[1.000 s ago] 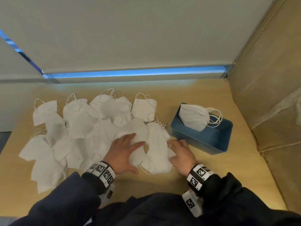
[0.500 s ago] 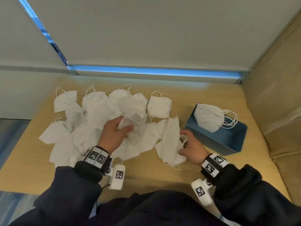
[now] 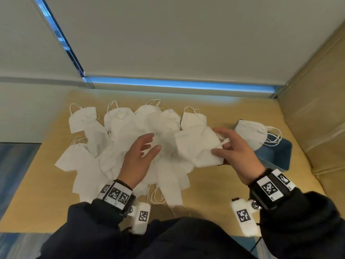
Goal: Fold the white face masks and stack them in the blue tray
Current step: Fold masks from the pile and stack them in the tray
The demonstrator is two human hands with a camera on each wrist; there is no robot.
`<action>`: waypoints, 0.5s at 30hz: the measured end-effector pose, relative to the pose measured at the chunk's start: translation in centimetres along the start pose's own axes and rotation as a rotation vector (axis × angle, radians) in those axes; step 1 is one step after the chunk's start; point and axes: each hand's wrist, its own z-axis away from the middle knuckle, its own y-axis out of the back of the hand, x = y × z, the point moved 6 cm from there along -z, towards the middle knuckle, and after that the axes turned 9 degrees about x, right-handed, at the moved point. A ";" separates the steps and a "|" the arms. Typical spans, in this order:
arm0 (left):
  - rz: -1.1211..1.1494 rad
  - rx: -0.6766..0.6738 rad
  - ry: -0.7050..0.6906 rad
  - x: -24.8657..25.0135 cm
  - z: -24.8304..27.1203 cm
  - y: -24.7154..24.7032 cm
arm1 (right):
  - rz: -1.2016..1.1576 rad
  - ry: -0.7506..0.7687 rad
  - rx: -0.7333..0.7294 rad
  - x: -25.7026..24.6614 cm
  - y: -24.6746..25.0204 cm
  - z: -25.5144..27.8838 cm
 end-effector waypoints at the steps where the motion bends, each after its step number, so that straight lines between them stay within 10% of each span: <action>1: 0.154 -0.109 0.049 0.9 0.3 -0.8 | -0.014 -0.048 -0.018 0.7 -1.3 -0.1; 6: 0.094 -0.347 0.096 -0.1 -0.2 -1.4 | 0.024 -0.151 -0.113 3.8 -7.9 0.0; 11: 0.144 -0.177 0.252 -3.4 -0.5 2.1 | 0.304 -0.282 0.300 9.9 -4.9 -2.6; 15: 0.372 -0.118 0.495 -6.1 -0.6 5.0 | 0.610 -0.332 0.364 12.5 -4.7 -3.6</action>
